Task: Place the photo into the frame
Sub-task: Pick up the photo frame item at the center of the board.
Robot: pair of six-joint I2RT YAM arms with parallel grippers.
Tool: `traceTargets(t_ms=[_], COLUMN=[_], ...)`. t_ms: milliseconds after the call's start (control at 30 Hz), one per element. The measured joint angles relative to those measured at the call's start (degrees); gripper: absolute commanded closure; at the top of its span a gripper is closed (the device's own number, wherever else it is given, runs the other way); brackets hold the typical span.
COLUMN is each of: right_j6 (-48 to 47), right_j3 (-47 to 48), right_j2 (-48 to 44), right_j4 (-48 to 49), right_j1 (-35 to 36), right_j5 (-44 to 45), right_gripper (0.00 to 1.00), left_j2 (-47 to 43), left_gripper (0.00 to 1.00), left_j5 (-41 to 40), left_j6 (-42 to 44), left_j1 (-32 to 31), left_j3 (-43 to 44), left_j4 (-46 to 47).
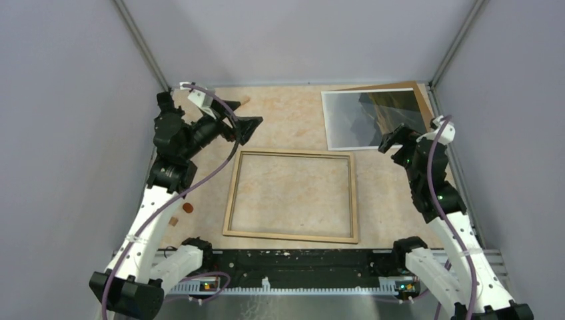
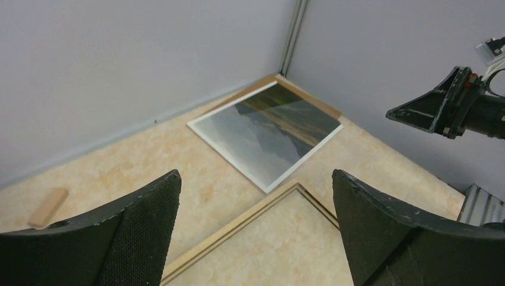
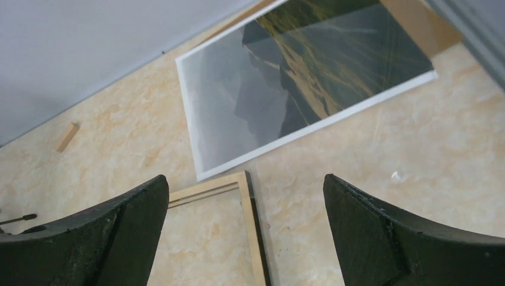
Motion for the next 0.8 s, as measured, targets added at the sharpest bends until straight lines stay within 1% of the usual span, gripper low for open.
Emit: traceTargets(t_ms=[133, 233, 300, 400, 500, 533, 667, 800], right_j6=[7.5, 14.7, 19.5, 27.1, 34.1, 36.5, 44.5, 49.0], right_j3=[-5.5, -10.4, -12.5, -16.6, -22.1, -24.2, -32.2, -36.1], right_j2=[1.0, 2.0, 4.4, 9.9, 13.4, 13.9, 13.5, 14.7], right_j4=[2.5, 5.0, 7.6, 14.3, 20.2, 22.0, 29.1, 34.0], right_j1=[0.0, -1.6, -4.5, -10.8, -15.3, -16.1, -16.8, -17.4], right_j5=[0.1, -2.7, -6.3, -13.5, -18.5, -19.5, -20.6, -20.0], right_gripper=[0.01, 0.01, 0.01, 0.02, 0.09, 0.09, 0.09, 0.10], left_j2=[1.9, 2.2, 2.2, 2.2, 2.2, 2.2, 2.2, 2.3], left_gripper=[0.01, 0.01, 0.01, 0.01, 0.01, 0.01, 0.01, 0.01], left_j5=[-0.1, 0.0, 0.0, 0.0, 0.0, -0.1, 0.0, 0.0], left_j6=[0.5, 0.7, 0.8, 1.0, 0.9, 0.9, 0.6, 0.2], left_j1=[0.0, -0.6, -1.4, -2.5, -3.3, -3.5, -4.3, -4.8], left_j3=[-3.3, -4.8, -5.4, -6.5, -7.8, -8.1, -8.9, -9.3], left_j4=[-1.2, -1.4, -1.1, -0.7, -0.7, -0.7, -0.5, 0.4])
